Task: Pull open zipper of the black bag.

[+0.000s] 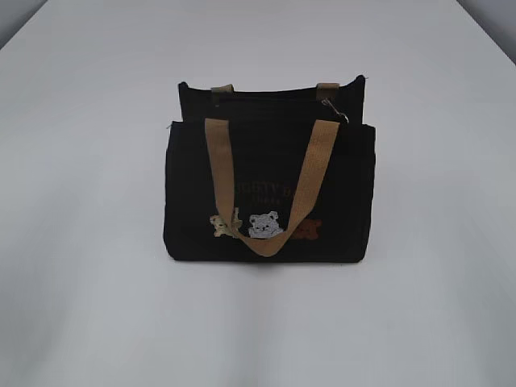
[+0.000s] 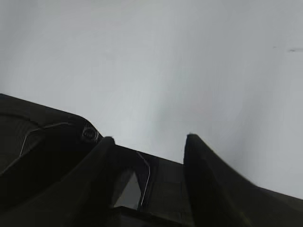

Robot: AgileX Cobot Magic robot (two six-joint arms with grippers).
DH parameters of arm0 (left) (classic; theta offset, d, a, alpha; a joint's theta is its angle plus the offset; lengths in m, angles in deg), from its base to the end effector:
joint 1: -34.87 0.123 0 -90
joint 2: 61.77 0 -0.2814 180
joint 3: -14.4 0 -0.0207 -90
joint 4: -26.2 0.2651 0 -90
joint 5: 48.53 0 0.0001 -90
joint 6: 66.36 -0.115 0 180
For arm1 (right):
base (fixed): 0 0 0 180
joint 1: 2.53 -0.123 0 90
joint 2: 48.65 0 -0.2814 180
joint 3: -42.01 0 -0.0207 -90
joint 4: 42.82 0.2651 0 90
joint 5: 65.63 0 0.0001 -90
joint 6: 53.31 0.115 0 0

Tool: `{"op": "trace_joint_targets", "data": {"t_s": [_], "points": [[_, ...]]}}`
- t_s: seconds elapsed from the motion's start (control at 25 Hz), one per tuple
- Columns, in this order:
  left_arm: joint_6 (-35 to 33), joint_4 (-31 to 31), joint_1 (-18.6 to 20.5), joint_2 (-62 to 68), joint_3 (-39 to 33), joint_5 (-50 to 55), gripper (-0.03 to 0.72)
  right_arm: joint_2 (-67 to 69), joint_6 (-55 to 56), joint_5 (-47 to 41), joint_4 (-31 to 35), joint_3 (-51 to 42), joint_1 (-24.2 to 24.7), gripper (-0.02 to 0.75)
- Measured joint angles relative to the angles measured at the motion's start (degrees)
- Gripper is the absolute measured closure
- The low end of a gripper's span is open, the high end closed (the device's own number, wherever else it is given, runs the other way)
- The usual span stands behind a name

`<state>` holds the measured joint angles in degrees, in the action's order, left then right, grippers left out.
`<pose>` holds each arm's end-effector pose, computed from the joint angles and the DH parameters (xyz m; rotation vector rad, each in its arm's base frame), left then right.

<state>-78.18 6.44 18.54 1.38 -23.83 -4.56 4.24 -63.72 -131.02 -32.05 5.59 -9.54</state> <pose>0.1873 -0.0830 0.2520 0.3975 2.4906 -0.4326 0.1406 0.0370 0.2691 -0.3536 2.6629 0.2358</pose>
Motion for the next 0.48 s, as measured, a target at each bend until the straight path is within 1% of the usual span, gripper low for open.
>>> {"op": "trace_joint_targets", "data": {"t_s": [0.08,0.2,0.28,0.36,0.48], "points": [[5.7,6.4,0.0,-9.3,-2.1,3.2,0.415,-9.0,-0.4,0.6,-0.2,-4.6,0.0,0.37],[9.8,12.2,0.0,-23.4,-4.3,8.5,0.416,-20.3,-0.7,1.1,-1.3,-9.5,0.0,0.37],[10.6,14.7,0.1,-31.7,-5.6,12.0,0.416,-27.3,-0.9,1.4,-1.6,-12.0,0.0,0.37],[10.7,16.9,0.3,-39.1,-7.5,14.9,0.417,-32.6,-0.9,1.7,-2.0,-12.6,0.0,0.37],[10.9,17.6,0.6,-49.5,-8.6,16.5,0.417,-39.2,-1.1,2.0,-2.2,-12.7,0.0,0.371]]}}
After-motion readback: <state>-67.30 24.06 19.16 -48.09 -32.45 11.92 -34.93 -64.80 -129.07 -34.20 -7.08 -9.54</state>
